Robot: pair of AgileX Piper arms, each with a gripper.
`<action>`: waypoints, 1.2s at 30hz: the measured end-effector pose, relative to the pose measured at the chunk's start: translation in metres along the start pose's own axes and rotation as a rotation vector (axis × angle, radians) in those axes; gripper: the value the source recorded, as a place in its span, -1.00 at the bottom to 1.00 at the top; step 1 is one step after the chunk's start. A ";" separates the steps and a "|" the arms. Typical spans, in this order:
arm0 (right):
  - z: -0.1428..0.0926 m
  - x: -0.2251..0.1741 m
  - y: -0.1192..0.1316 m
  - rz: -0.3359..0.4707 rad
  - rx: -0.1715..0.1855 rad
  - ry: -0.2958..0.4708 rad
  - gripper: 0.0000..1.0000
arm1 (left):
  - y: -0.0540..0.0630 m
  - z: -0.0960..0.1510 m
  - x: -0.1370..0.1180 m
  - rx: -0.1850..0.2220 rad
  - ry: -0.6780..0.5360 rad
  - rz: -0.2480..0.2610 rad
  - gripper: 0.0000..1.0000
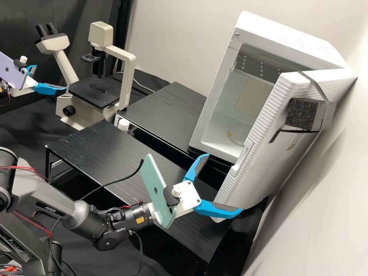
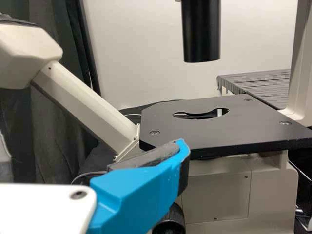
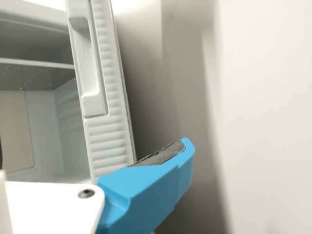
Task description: Close the incubator door.
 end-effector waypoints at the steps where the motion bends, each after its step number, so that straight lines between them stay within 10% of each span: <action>1: 0.001 0.003 -0.004 -0.015 0.000 -0.005 1.00 | 0.000 0.000 0.000 0.000 0.000 0.000 1.00; 11: 0.010 0.029 -0.038 -0.084 -0.037 -0.050 1.00 | 0.000 0.000 0.000 0.000 0.000 0.000 1.00; 25: -0.019 0.023 -0.045 -0.128 0.102 -0.007 1.00 | 0.000 0.000 0.000 0.000 0.000 0.000 1.00; 36: -0.071 0.019 -0.081 -0.356 0.134 0.232 1.00 | 0.000 0.000 0.000 0.000 0.000 0.000 1.00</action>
